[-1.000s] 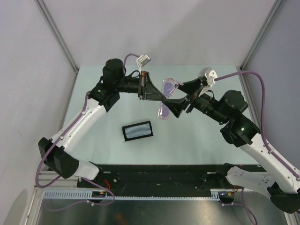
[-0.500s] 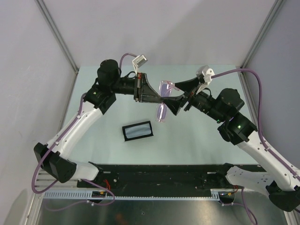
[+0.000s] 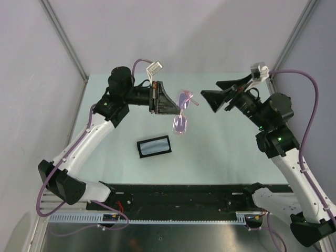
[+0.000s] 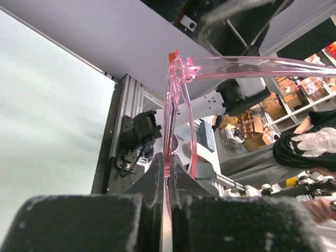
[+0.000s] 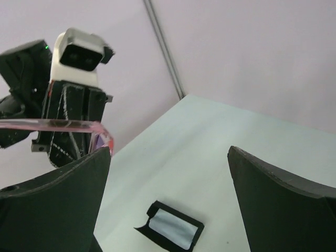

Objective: Organize the sunglasses

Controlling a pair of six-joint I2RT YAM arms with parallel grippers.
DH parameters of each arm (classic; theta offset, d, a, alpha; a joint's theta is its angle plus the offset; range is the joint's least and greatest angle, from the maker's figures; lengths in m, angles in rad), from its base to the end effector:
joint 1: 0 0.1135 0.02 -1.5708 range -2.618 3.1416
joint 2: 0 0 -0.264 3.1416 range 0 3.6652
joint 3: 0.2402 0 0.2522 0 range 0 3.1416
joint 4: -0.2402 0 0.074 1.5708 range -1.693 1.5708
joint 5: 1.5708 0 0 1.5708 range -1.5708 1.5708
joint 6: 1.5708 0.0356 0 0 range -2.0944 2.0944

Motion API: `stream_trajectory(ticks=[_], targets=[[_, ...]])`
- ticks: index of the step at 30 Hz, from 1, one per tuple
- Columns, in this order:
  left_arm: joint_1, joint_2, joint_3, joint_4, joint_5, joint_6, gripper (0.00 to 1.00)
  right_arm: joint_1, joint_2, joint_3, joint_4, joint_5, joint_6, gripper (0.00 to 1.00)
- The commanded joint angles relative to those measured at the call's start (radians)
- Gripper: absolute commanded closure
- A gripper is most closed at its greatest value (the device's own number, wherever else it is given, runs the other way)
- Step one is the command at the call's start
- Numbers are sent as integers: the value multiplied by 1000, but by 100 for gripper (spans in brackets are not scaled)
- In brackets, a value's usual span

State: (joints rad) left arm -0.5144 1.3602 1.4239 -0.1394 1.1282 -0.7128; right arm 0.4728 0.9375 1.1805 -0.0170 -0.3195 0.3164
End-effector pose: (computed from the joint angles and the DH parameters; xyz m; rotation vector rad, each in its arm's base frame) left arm 0.2405 -0.1729 0.4404 0.8203 1.7827 -1.7791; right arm 0.1660 0.0975 0.4676 -0.3871 1.3572 0.8737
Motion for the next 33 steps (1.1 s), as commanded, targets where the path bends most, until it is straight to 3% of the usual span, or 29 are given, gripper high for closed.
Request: stream_trajectory(ticks=[1, 5, 7, 12, 21, 28, 33], targets=[[10, -13, 7, 32, -2, 78, 100, -105, -3, 25, 95, -136, 180, 0], [10, -7, -32, 34, -19, 78, 99, -119, 72, 68, 160, -349, 282, 0], [10, -3, -42, 32, -18, 69, 100, -106, 116, 82, 155, -369, 312, 0], [10, -19, -82, 34, -24, 84, 100, -74, 141, 100, 198, -365, 351, 0], [11, -10, -59, 34, -59, 79, 99, -28, 201, 148, 46, -438, 262, 0], [20, -1, -33, 34, -65, 61, 99, -5, 188, 145, -145, -368, 155, 0], [20, -3, -14, 34, -51, 39, 100, 21, 193, 145, -192, -322, 95, 0]])
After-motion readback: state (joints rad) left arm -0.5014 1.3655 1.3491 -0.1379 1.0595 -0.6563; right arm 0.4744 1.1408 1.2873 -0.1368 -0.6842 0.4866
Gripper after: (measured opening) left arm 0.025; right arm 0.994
